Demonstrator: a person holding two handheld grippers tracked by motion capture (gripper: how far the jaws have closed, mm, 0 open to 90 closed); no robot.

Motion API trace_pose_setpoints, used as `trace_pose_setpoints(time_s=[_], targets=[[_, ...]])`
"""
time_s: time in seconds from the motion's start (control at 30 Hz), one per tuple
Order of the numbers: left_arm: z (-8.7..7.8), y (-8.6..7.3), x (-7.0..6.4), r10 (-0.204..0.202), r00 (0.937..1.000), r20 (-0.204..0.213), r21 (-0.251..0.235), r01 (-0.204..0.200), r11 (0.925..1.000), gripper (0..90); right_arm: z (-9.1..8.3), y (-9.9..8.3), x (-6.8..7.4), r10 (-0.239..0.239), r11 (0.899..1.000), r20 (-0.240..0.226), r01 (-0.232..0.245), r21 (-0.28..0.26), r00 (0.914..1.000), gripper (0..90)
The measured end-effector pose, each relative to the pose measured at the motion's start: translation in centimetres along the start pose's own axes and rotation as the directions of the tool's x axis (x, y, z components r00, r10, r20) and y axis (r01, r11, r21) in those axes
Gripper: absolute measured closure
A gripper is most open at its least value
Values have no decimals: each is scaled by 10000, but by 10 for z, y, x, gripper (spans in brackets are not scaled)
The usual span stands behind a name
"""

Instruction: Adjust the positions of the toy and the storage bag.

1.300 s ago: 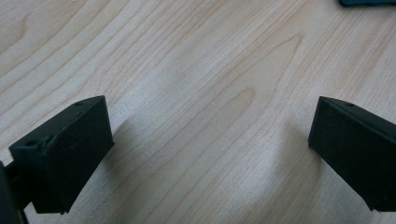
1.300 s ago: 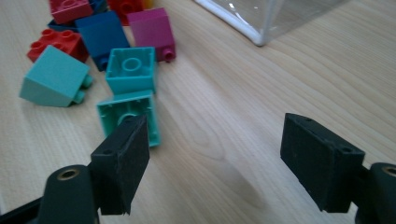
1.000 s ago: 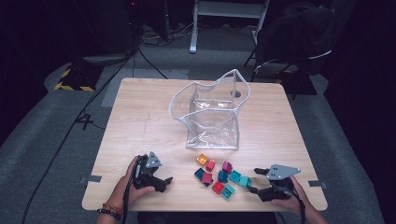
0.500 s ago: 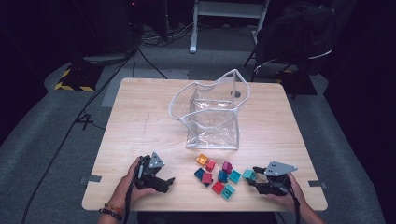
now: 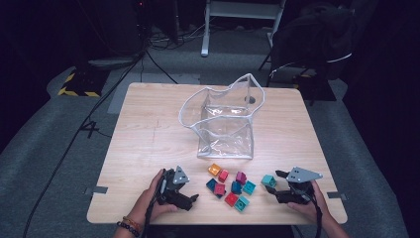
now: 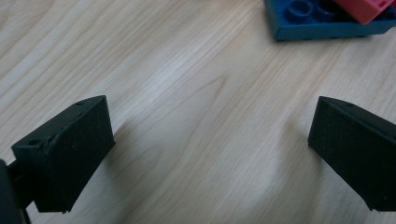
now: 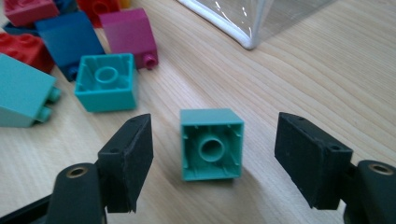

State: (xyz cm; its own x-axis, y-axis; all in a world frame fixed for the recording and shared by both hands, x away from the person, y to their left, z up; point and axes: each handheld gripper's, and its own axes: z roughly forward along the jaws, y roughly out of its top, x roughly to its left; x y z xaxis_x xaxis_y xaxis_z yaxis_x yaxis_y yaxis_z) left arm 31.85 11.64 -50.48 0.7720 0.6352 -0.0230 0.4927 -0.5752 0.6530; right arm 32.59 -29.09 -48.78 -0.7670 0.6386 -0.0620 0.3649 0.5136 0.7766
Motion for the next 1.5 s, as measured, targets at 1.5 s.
trace_pose_setpoints(time_s=[1.5], targets=[[50,59,3,-36,10000,-33,12,36,10000,1,41,20,42,-472,9977,-591,499,451,9971,346]])
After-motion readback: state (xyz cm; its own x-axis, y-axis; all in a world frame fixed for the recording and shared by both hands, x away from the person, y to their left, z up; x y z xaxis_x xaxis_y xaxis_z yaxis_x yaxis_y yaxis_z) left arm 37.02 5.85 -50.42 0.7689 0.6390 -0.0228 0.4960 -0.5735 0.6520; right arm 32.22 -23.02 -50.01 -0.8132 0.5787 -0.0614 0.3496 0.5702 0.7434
